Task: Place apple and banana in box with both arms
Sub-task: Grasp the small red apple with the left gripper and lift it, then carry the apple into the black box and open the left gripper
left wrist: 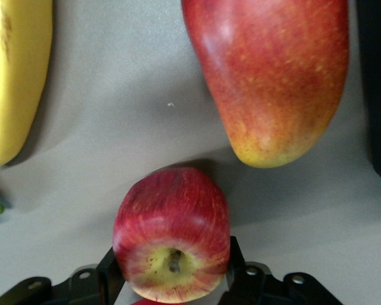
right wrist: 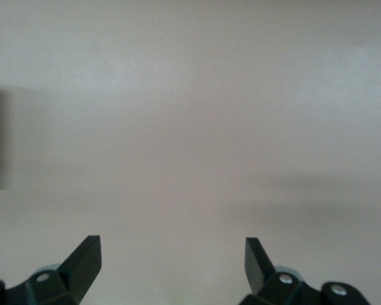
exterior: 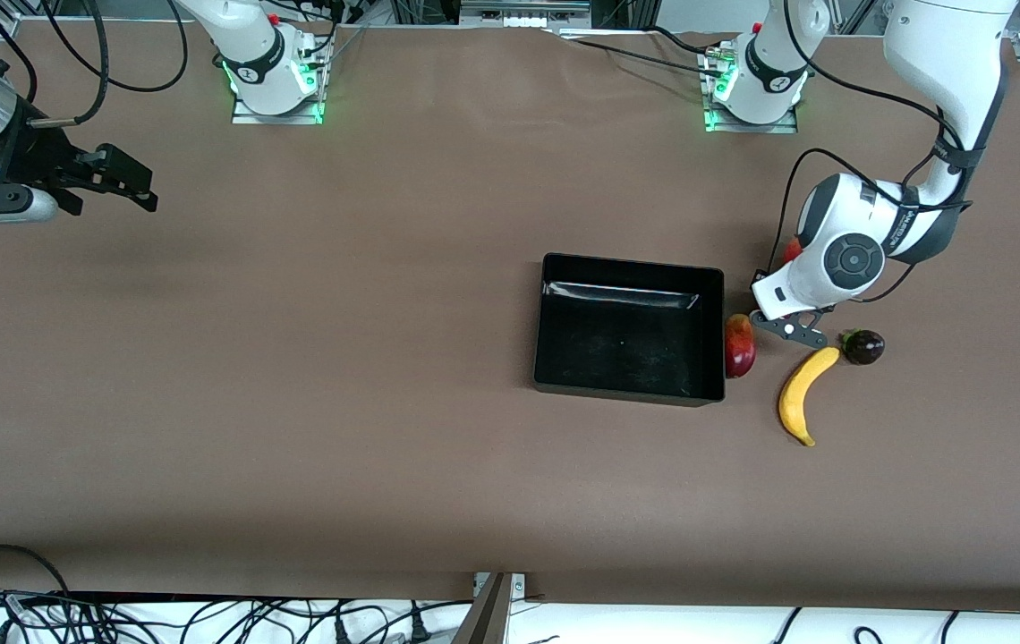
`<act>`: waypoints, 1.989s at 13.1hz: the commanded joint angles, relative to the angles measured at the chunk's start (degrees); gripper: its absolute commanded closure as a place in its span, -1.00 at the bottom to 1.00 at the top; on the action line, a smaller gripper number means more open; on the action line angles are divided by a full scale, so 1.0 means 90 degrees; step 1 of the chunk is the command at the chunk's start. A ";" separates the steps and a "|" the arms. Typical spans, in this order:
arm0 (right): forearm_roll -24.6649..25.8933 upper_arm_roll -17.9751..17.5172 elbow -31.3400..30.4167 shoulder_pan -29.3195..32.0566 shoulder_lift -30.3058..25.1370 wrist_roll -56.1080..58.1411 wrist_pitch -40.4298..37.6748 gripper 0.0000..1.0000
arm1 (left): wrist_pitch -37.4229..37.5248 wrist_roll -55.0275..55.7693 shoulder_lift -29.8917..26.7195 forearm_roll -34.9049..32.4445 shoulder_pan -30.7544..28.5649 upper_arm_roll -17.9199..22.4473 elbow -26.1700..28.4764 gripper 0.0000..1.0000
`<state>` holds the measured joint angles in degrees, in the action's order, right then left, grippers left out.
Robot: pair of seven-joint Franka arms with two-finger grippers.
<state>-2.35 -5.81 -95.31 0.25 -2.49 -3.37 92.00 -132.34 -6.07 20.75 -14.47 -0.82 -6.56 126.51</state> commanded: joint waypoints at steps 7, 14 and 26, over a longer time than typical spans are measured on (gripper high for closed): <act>0.0369 -0.0165 0.0257 0.0158 0.0110 0.0033 0.0071 -1.00 | 0.2930 0.0136 -0.0470 0.0793 -0.0017 -0.0793 -0.2078 1.00; 0.0388 -0.0106 0.0414 0.0148 0.0345 -0.0006 0.0237 -1.00 | 0.2628 0.1543 0.0358 0.2037 0.0637 -0.0990 -0.2700 1.00; 0.0369 -0.0096 0.0414 0.0158 0.0345 -0.0006 0.0315 -1.00 | 0.2194 0.1631 0.1436 0.1197 0.1194 -0.1000 -0.2942 -1.00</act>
<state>0.35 -6.13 -92.57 1.01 0.34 -3.40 95.07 -113.69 7.84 34.74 -2.22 9.31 -15.75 102.33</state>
